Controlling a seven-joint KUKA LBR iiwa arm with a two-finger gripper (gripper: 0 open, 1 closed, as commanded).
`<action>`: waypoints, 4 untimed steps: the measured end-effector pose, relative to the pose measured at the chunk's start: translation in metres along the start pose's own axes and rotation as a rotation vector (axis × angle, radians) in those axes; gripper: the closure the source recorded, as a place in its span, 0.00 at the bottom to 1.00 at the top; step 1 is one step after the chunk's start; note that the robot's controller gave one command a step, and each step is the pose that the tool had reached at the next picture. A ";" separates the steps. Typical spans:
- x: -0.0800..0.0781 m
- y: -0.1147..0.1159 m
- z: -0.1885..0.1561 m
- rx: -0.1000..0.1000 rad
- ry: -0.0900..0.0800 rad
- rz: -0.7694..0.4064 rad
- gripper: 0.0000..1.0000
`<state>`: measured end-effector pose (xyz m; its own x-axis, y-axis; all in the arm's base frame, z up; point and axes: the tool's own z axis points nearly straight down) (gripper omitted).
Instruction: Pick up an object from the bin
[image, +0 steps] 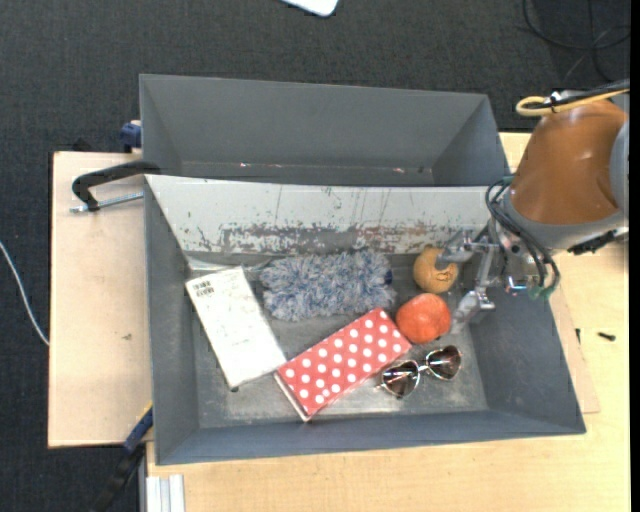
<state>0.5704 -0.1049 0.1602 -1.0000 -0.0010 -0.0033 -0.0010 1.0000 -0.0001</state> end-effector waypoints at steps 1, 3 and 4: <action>0.000 0.000 0.000 0.000 0.000 0.000 0.00; 0.014 0.041 0.073 -0.005 -0.015 -0.013 1.00; 0.014 0.036 0.071 -0.003 -0.015 -0.012 1.00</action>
Offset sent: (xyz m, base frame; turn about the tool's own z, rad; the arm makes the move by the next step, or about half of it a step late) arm -0.0236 0.0369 -0.0902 -0.0100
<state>0.5562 -0.0689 0.0888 -0.9998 -0.0125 -0.0181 -0.0126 0.9999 0.0031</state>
